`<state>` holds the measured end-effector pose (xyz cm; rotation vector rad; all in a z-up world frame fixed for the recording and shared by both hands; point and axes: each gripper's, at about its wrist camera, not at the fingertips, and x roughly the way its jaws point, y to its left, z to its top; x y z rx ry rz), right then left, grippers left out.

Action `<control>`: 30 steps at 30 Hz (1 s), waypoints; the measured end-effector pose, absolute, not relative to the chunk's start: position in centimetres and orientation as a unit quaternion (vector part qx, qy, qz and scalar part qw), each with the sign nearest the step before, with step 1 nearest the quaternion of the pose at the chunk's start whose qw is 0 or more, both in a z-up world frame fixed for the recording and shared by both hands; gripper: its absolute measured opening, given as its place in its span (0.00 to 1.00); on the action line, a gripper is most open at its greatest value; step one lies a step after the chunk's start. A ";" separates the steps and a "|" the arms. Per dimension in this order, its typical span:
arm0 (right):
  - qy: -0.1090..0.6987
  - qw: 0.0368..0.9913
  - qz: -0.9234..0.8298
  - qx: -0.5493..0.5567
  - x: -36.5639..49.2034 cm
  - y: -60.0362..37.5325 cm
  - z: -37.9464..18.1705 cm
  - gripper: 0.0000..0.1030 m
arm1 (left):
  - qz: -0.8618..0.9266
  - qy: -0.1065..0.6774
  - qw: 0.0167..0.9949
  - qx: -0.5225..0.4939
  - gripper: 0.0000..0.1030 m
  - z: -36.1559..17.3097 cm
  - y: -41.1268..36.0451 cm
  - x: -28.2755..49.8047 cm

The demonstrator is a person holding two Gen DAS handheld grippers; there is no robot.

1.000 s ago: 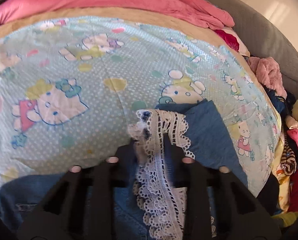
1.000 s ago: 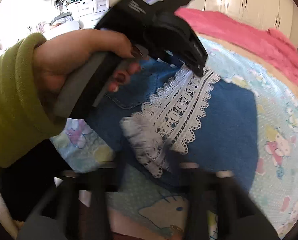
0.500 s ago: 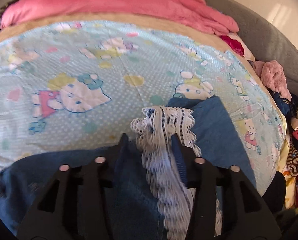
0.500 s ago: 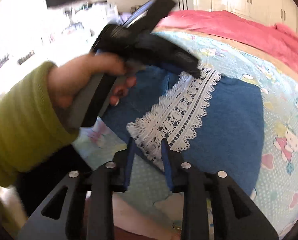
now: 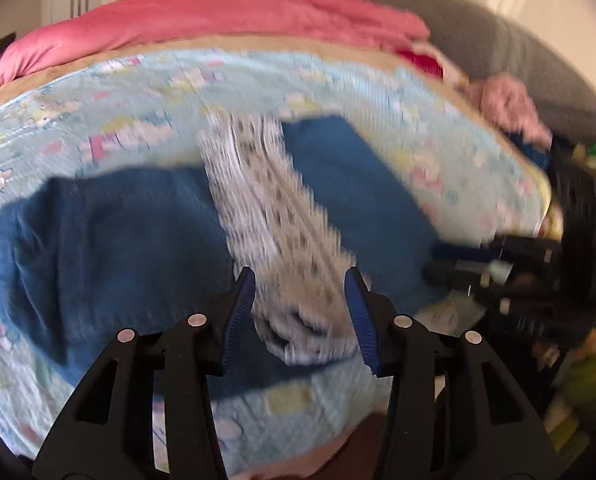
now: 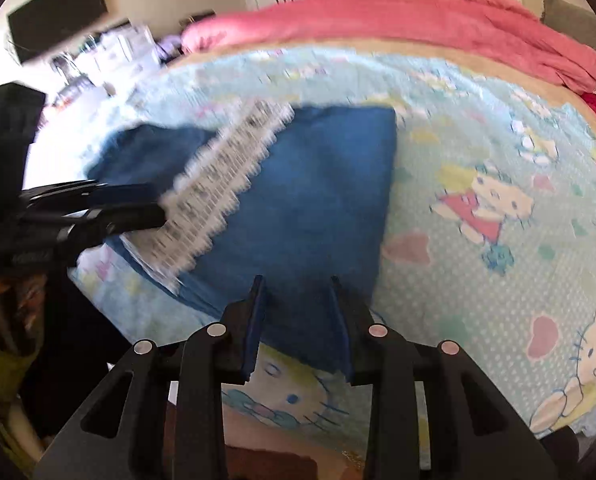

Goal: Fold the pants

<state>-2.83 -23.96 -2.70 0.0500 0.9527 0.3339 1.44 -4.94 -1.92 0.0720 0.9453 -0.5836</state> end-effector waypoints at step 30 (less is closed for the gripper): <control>0.420 0.889 0.152 0.098 -3.5 -25.5 0.7 0.90 | -0.201 0.402 0.893 0.009 0.91 1.9 1.7 -1.3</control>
